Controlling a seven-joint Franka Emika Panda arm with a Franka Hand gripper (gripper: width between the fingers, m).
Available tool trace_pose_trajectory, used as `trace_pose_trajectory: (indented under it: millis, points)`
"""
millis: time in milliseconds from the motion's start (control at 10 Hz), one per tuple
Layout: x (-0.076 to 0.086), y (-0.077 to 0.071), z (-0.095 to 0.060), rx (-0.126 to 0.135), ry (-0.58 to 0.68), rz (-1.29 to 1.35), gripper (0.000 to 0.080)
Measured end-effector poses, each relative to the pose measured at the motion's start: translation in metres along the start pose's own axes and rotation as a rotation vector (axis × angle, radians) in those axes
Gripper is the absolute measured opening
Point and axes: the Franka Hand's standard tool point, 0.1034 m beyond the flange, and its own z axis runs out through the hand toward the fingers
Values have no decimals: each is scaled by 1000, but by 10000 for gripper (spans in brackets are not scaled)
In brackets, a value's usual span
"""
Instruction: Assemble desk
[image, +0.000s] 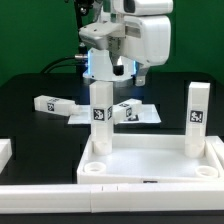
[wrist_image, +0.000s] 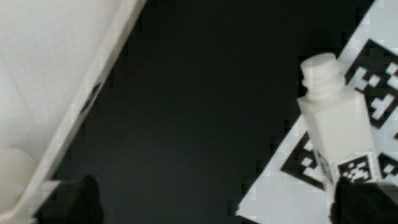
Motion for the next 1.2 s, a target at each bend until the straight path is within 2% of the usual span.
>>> trace_pose_trajectory:
  millis: [200, 300, 400, 500, 800, 1000, 1200]
  points:
    - [0, -3, 4, 1, 0, -32, 649]
    - [8, -21, 25, 14, 7, -29, 649]
    - [14, -35, 42, 44, 18, -27, 649]
    - [15, -42, 55, 65, 24, -26, 649]
    - [14, -66, 89, 98, 24, -19, 649]
    - [13, -77, 95, 112, 20, 0, 649]
    - [25, -77, 104, 139, 14, 54, 649]
